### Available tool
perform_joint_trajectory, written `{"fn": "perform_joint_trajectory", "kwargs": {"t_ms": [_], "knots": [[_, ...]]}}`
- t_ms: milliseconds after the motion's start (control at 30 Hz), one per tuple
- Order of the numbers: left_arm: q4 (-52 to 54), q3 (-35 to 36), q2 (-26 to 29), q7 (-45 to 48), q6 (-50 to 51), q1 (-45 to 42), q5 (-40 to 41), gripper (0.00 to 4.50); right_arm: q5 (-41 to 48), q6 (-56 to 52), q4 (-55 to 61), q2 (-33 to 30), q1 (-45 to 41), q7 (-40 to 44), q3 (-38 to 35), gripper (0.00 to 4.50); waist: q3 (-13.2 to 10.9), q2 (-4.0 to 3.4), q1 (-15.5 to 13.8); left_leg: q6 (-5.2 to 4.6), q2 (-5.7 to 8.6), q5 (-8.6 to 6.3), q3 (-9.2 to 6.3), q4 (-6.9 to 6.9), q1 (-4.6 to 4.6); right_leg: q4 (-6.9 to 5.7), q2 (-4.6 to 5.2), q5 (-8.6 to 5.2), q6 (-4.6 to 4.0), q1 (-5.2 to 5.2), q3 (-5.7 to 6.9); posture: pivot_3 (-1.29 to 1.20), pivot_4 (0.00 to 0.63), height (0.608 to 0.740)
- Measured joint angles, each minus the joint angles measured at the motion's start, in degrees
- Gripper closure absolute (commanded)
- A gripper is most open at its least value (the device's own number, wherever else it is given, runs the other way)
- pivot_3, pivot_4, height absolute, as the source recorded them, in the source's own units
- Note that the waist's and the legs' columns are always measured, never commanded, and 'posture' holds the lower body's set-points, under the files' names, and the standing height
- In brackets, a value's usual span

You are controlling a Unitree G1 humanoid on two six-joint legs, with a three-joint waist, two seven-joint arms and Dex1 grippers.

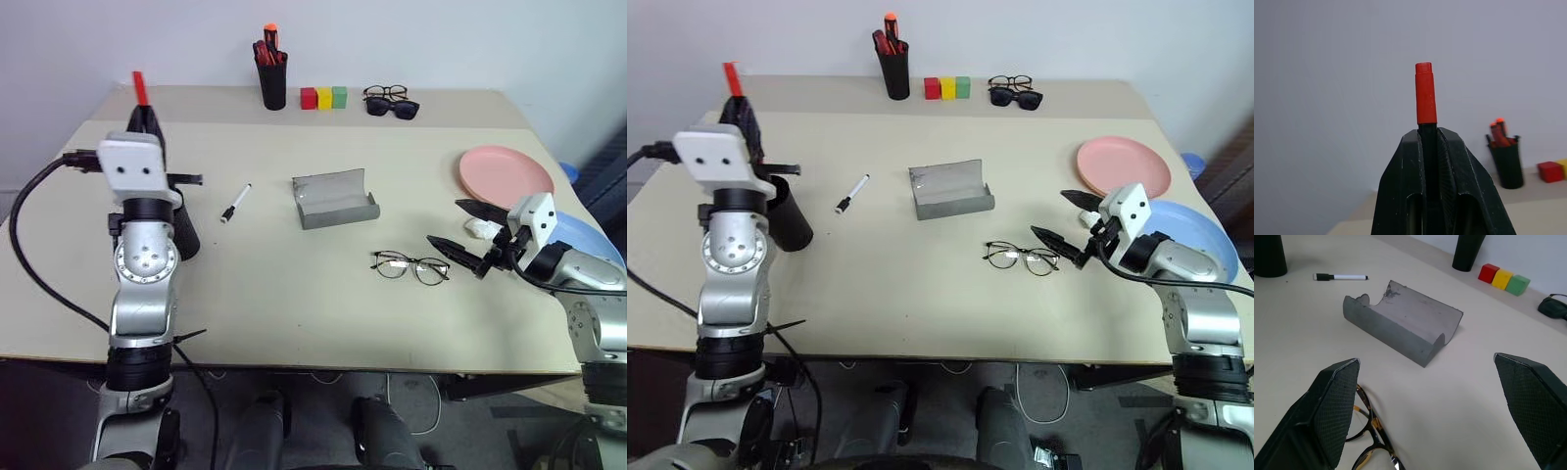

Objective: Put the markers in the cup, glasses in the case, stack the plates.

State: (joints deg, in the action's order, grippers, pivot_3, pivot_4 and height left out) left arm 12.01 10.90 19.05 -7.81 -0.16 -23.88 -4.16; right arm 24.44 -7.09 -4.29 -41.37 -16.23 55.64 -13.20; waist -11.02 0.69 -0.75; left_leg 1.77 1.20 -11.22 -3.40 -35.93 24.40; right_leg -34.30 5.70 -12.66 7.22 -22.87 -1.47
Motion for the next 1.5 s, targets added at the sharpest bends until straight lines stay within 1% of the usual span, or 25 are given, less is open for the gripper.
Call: {"fn": "perform_joint_trajectory", "kwargs": {"t_ms": [300,433,467,500,533,567,667,767,867,900,967,1000,1033,1067,1100,1133,1167,1233,1300,1400,1500], "knots": [[-0.01,1.4,-0.59,-0.13,-1.0,4.97,-1.23,4.45,-0.53,0.29,-1.04,0.05,-0.29,0.51,0.16,0.0,0.0,-0.01,0.15,0.0,-0.01,0.0,0.0,0.0,-0.03,-0.05,-0.01,0.0,0.0,-0.01,0.0,0.0,0.15,0.74],[-3.42,1.36,-1.65,-1.17,-3.49,5.15,-2.2,4.45,-0.58,0.29,-1.04,0.28,-0.31,0.54,0.18,0.0,0.01,-0.02,0.13,0.0,-0.01,0.0,0.0,0.0,-0.03,-0.05,-0.01,0.0,0.01,-0.01,0.0,0.0,0.15,0.74],[-4.98,1.28,-2.01,-1.44,-4.43,5.15,-2.69,3.63,-0.58,0.29,-1.03,0.28,-0.31,0.55,0.18,0.0,0.01,-0.02,0.12,0.0,-0.01,0.0,0.0,0.0,-0.03,-0.05,-0.01,0.0,0.01,0.0,0.0,0.0,0.15,0.74],[-6.22,1.16,-2.36,-1.6,-5.14,5.16,-2.92,3.25,-0.57,0.28,-1.03,0.28,-0.31,0.58,0.18,0.0,0.01,-0.01,0.13,0.0,-0.01,0.0,0.0,0.0,-0.03,-0.05,-0.01,0.0,0.01,0.0,0.0,0.0,0.15,0.74],[-7.36,1.06,-2.57,-1.81,-6.01,5.16,-3.13,2.79,-0.57,0.26,-1.02,0.28,-0.3,0.62,0.18,0.0,0.01,-0.02,0.12,0.0,-0.01,0.0,0.0,-0.01,-0.03,-0.05,-0.01,0.01,0.01,-0.01,0.0,0.0,0.15,0.74],[-8.02,1.06,-2.9,-2.01,-6.72,5.16,-3.25,2.21,-0.57,0.24,-1.0,0.28,-0.3,0.66,0.18,0.0,0.01,-0.01,0.11,0.0,-0.01,0.0,0.0,-0.01,-0.03,-0.05,-0.01,0.01,0.01,0.0,0.0,0.0,0.15,0.74],[-9.83,0.74,-4.07,-2.24,-9.7,5.24,-3.26,0.8,-0.56,0.15,-0.92,0.26,-0.2,0.74,0.18,0.0,0.01,-0.02,0.1,0.0,-0.01,0.0,0.0,-0.01,-0.03,-0.05,-0.01,0.01,0.01,0.0,0.0,0.0,0.15,0.74],[-9.43,-0.04,-6.22,-1.25,-9.94,5.26,-1.89,0.8,-0.56,0.05,-0.8,0.21,0.04,0.74,0.16,0.0,0.01,-0.02,0.1,0.0,-0.01,0.0,0.0,-0.02,-0.02,-0.05,-0.01,0.01,0.01,0.0,0.0,0.0,0.15,0.74],[-6.09,-0.7,-8.32,0.02,-4.32,4.56,0.79,0.8,-0.56,0.03,-0.51,0.21,0.05,0.73,0.16,0.0,0.0,-0.01,0.09,0.0,-0.01,0.0,0.0,-0.02,-0.02,-0.05,-0.01,0.01,0.02,0.0,0.0,0.0,0.15,0.74],[-4.21,-0.69,-8.69,0.25,0.46,2.87,2.04,0.8,-0.57,0.01,-0.51,0.21,0.06,0.72,0.16,0.0,-0.01,0.02,0.05,0.0,-0.01,0.0,-0.02,-0.06,-0.01,-0.08,-0.02,0.02,0.04,0.0,0.02,0.0,0.15,0.74],[-1.37,-0.38,-8.38,0.24,13.91,-3.34,3.68,0.8,-0.58,0.0,-0.43,0.21,0.05,0.72,0.17,0.0,-0.03,0.05,-0.02,-0.01,0.0,0.0,-0.09,-0.16,0.02,-0.14,-0.05,0.03,0.07,0.02,0.06,0.0,0.15,0.74],[-0.25,-0.19,-7.85,0.21,22.31,-7.26,4.21,0.8,-0.59,0.0,-0.43,0.19,0.07,0.71,0.13,0.0,-0.03,0.06,0.03,-0.01,0.0,0.0,-0.09,-0.18,0.0,-0.15,-0.06,0.04,0.1,0.07,0.06,0.0,0.15,0.74],[-1.56,-0.11,-6.52,0.5,33.01,-13.63,4.76,0.8,-0.63,0.01,-0.55,0.2,0.0,0.63,0.16,0.0,-0.06,0.1,0.01,-0.01,0.01,0.01,-0.11,-0.24,0.0,-0.2,-0.08,0.03,0.14,0.08,0.07,0.0,0.15,0.74],[-4.02,-0.2,-4.68,1.21,41.65,-19.93,4.94,0.8,-0.62,0.05,-0.45,0.29,-0.28,0.64,0.51,0.0,-0.06,0.11,0.22,-0.02,0.0,0.01,-0.13,-0.23,-0.01,-0.17,-0.1,0.01,0.25,0.07,0.09,0.0,0.15,0.74],[-7.06,-0.84,-3.16,2.2,47.82,-25.06,4.95,0.8,-0.65,0.06,-0.61,0.28,-0.34,0.6,0.5,0.0,-0.05,0.11,0.39,-0.02,0.02,0.01,-0.13,-0.22,-0.03,-0.19,-0.1,-0.06,0.51,0.12,0.08,0.0,0.15,0.74],[-12.3,-1.37,-2.04,3.38,52.97,-30.76,4.98,0.8,-0.7,0.08,-0.84,0.32,-0.57,0.56,0.56,0.0,-0.05,0.11,0.54,-0.02,0.02,0.01,-0.13,-0.19,-0.03,-0.17,-0.1,-0.06,0.57,0.11,0.08,0.0,0.15,0.74],[-16.87,-1.69,-1.7,3.99,55.97,-34.9,5.01,0.8,-0.7,0.18,-0.97,0.41,-0.93,0.56,0.81,0.0,-0.04,0.08,0.7,-0.02,0.02,0.0,-0.12,-0.12,-0.05,-0.12,-0.1,-0.05,0.59,0.1,0.08,0.0,0.15,0.74],[-30.18,-1.44,-2.48,3.78,59.99,-43.17,5.33,0.8,-0.81,0.29,-1.67,0.6,-1.6,0.51,1.15,0.0,-0.04,0.09,1.21,-0.04,0.02,0.0,-0.15,-0.05,-0.07,-0.16,-0.1,-0.07,0.69,0.1,0.09,0.0,0.15,0.74],[-41.99,-0.84,-3.49,3.18,60.2,-48.08,5.5,0.8,-0.97,0.47,-2.05,0.79,-1.97,0.5,1.35,0.0,-0.06,0.12,1.54,-0.03,0.02,-0.01,-0.16,0.02,-0.07,-0.2,-0.1,-0.06,0.76,0.04,0.09,0.0,0.15,0.74],[-61.54,-0.4,-4.78,2.25,55.24,-54.79,5.87,0.8,-1.14,0.88,-2.38,1.05,-2.12,0.42,1.4,0.0,-0.11,0.16,1.76,-0.03,0.02,0.0,-0.15,0.13,-0.03,-0.29,-0.1,-0.03,0.75,-0.14,0.08,0.0,0.15,0.74],[-73.76,-0.85,-5.12,2.34,49.19,-58.56,5.66,0.8,-1.12,1.32,-2.35,1.14,-1.85,0.39,1.36,0.0,-0.12,0.18,1.75,0.0,0.01,0.01,-0.13,0.24,0.0,-0.33,-0.09,-0.02,0.73,-0.25,0.07,0.0,0.15,0.74]]}}
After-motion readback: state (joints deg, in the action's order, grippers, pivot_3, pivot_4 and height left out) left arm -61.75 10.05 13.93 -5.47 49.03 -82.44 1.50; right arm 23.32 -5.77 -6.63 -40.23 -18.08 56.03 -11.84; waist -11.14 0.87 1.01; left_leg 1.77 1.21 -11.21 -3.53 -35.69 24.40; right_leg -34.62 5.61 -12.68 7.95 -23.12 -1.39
